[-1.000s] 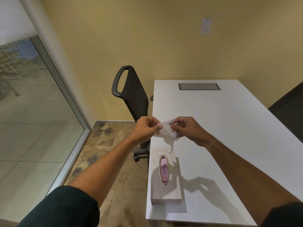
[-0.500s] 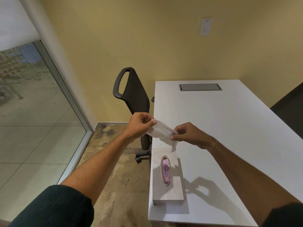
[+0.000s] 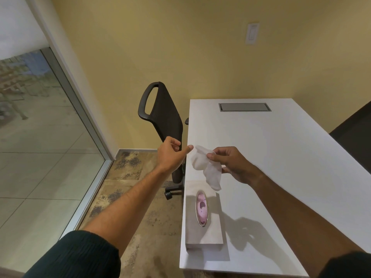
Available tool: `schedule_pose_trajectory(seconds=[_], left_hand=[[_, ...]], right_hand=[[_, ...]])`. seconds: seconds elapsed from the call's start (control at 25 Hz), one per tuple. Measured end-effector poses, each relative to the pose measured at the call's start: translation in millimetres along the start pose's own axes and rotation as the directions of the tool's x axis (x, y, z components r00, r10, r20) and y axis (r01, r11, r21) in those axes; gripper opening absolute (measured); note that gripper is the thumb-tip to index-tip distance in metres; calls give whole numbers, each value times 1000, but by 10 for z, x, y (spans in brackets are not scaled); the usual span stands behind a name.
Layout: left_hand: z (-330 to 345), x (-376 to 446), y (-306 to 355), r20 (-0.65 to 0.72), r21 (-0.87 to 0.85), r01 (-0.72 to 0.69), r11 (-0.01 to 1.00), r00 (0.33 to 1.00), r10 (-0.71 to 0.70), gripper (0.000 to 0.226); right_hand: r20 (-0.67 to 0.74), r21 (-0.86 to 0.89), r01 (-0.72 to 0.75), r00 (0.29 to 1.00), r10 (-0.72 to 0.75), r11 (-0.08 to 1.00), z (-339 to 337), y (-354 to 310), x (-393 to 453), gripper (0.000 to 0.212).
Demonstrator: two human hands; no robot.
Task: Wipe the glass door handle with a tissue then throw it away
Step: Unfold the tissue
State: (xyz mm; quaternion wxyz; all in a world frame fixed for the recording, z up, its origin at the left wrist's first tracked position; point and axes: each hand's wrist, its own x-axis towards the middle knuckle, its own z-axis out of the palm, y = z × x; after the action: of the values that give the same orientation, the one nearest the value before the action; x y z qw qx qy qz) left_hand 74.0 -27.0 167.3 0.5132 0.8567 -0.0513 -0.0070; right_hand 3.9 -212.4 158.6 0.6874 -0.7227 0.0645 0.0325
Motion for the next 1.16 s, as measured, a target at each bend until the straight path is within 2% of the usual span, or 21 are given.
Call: schedule_pose_trajectory(seconds=[0.04,0.08,0.2,0.28,0.4,0.56,0.92,1.04,1.16], left_hand=[[18,-9,-30,23,-23,29,999,999,-29,29],[35,-23,-57,102,-59,62,996,993,-56,28],[82,-110,-76,392,-124,169,978,914,-108,29],[141,-145,-76,439,-136,177,975,893,-101,32],[211,-166,-70,430,-159,165,973,899,-83,29],[241,-172,-57,381,-117,83,990,924,-32,22],[78,-125,-56,312,-62,59,996,949,-37,17],[38,-115,-54,259,-94,85,992,964,-58,14],[-38,-80,-99,187,-109,120,987,977,-99,14]], right_hand=[[-35,11,12,999,-12,1000,-12,12,4,13],[-63,20,24,998,-23,1000,-23,26,8,13],[-84,10,44,996,-43,999,-21,51,26,13],[-80,-32,55,995,-57,998,3,61,35,14],[-63,-81,65,996,-70,995,25,73,39,20],[-41,-85,65,997,-69,994,17,91,34,25],[-195,-1,122,974,-120,993,-178,176,50,11],[-223,14,126,967,-120,992,-232,208,55,10],[-314,21,122,943,-110,992,-338,232,44,9]])
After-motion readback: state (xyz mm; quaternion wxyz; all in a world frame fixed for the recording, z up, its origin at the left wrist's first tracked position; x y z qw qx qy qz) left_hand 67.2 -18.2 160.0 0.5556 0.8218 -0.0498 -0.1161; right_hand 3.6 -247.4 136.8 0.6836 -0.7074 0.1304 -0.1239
